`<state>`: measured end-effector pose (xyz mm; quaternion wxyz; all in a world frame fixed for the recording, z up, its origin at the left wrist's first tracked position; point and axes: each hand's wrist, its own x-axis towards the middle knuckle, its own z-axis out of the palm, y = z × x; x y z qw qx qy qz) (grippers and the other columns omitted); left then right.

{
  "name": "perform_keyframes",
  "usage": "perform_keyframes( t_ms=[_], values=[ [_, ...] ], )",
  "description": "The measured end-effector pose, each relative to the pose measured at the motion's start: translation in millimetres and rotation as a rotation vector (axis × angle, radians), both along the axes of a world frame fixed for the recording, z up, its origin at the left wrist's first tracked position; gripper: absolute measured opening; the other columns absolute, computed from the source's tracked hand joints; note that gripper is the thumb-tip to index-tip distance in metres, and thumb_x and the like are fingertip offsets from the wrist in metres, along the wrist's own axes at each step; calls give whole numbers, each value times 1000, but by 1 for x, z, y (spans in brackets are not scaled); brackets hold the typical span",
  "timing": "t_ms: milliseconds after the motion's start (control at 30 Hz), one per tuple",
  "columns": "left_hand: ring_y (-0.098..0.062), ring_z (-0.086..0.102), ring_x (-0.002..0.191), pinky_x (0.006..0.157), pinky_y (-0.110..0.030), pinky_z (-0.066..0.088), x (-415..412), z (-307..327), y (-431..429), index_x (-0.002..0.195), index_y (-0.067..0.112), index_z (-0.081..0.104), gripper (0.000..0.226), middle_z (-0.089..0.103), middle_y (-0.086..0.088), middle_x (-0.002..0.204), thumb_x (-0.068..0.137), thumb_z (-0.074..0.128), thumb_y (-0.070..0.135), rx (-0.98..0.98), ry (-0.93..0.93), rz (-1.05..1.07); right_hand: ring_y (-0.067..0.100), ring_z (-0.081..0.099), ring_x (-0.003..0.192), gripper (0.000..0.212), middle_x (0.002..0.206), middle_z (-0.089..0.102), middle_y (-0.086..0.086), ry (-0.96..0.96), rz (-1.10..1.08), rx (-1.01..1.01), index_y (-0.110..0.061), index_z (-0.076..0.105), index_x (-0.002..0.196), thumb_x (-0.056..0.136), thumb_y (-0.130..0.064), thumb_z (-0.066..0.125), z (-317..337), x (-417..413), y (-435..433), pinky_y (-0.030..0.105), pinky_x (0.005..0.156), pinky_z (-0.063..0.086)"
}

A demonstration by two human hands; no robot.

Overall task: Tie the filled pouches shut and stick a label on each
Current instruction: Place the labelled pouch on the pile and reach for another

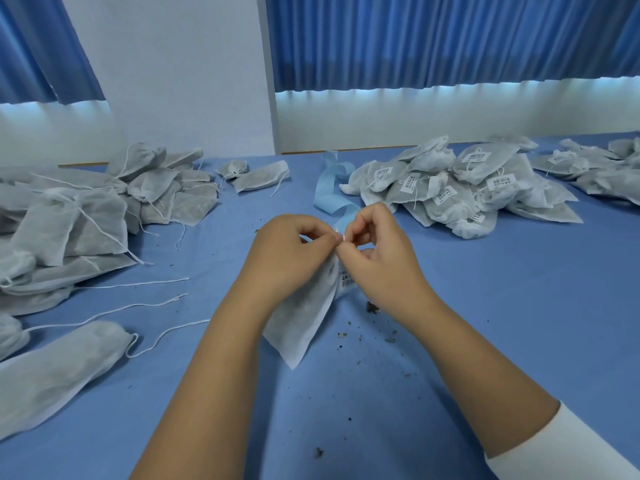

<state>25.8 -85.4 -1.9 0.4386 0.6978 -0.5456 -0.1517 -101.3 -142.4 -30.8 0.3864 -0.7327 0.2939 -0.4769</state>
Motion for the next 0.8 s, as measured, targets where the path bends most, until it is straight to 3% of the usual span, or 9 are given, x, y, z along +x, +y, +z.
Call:
perform_keyframes(
  t_ms=[100,200,267,400,467,667,800],
  values=[
    [12,55,60,56,-3,38,5,0,0,71,28,74,21,70,25,73,89,67,24,0,92,-12,9,58,74,28,77,61,-10,-80,55,124,-20,45,81,83,-4,68,5,-1,0,42,78,56],
    [17,56,64,58,1,37,8,1,2,73,26,75,20,69,27,70,90,67,21,18,161,-39,13,58,71,26,71,63,-10,-92,136,215,-15,47,83,86,2,66,8,-5,-2,51,76,55],
    [18,56,67,58,2,37,10,2,3,74,24,76,18,71,24,74,89,68,21,28,207,-63,14,58,73,22,74,62,-7,-50,110,168,-16,52,85,87,2,65,9,-7,-4,48,78,55],
    [13,54,61,54,0,36,10,2,4,75,23,76,16,66,25,64,89,69,26,62,171,-88,2,56,75,24,82,59,-6,127,22,-100,-20,69,100,87,-1,62,9,-8,-3,18,74,48],
    [8,51,56,52,-2,35,11,2,4,76,22,76,16,61,24,57,89,69,28,75,144,-91,3,57,77,22,85,58,-5,171,-8,-168,-18,73,96,86,-2,62,8,-8,-2,14,74,47],
    [4,46,48,45,-5,32,13,1,4,72,25,73,18,55,22,48,89,70,30,101,100,-83,3,60,79,22,89,66,-5,232,-21,-77,-29,67,80,87,-9,63,10,-9,-3,13,74,46],
    [3,47,51,47,-6,34,14,-1,3,76,25,75,15,58,22,52,87,72,34,105,80,-47,23,65,77,11,82,70,10,242,21,141,-19,69,80,89,-14,63,11,-10,-6,34,75,56]
  ],
)
